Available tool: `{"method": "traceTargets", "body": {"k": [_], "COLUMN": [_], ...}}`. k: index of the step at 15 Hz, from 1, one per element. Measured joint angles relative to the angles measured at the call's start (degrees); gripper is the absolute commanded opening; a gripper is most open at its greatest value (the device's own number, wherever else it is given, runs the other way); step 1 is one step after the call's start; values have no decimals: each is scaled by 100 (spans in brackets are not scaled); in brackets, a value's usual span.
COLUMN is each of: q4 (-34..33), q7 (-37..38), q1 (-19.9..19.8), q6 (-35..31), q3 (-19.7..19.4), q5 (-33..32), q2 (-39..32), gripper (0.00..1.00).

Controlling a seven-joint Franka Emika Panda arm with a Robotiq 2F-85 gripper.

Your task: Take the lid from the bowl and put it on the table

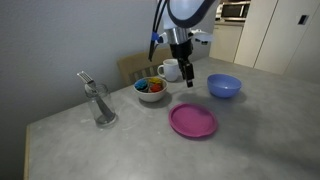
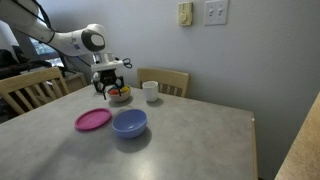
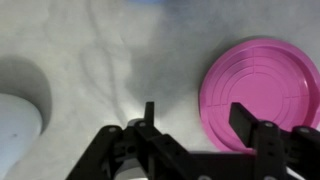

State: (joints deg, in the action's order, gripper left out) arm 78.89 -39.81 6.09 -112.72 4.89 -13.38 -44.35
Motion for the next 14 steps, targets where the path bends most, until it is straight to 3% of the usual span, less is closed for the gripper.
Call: {"method": "traceTargets", "body": {"k": [4, 9, 14], "q4": [207, 965, 1760], "q7": [698, 1422, 1642], "q1": [-113, -199, -321], "q6": [-22, 16, 32], "q3": [-99, -102, -103], "q5": [0, 25, 154], "q2": [651, 1836, 2780], "gripper": [100, 100, 100]}}
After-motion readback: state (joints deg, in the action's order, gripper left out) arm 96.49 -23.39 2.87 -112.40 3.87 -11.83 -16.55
